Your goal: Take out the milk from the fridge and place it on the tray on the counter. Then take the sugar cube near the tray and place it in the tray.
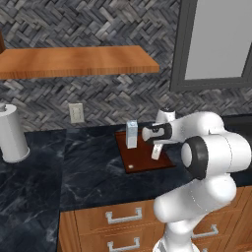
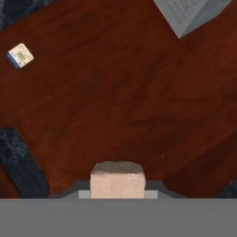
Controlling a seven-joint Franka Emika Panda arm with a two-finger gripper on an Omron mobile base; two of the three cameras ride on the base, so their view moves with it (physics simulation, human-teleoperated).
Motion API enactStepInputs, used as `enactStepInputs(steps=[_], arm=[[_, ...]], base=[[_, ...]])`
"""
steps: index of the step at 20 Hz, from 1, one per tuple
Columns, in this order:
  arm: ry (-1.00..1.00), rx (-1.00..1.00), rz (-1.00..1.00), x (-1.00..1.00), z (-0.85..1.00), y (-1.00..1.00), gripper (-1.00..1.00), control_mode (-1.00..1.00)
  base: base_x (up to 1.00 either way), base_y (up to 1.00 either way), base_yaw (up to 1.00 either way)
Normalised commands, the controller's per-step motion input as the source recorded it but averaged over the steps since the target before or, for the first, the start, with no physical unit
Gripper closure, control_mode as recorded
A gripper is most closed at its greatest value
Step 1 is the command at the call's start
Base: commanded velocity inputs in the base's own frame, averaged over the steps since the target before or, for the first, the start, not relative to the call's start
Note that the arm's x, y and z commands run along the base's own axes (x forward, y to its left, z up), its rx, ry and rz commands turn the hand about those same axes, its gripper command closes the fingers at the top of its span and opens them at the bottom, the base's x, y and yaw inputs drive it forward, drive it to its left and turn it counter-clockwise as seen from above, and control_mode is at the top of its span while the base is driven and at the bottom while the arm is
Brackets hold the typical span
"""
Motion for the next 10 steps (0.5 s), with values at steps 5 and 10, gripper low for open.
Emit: enactStepInputs(steps=[5, 10], arm=[[0.07, 0.0, 0.0, 0.11, -0.41, 0.0, 1.0, -1.0], [0.05, 0.0, 0.0, 0.07, -0.45, 0.0, 1.0, -1.0]], base=[[0.0, 0.0, 0.0], [0.0, 0.0, 0.0]])
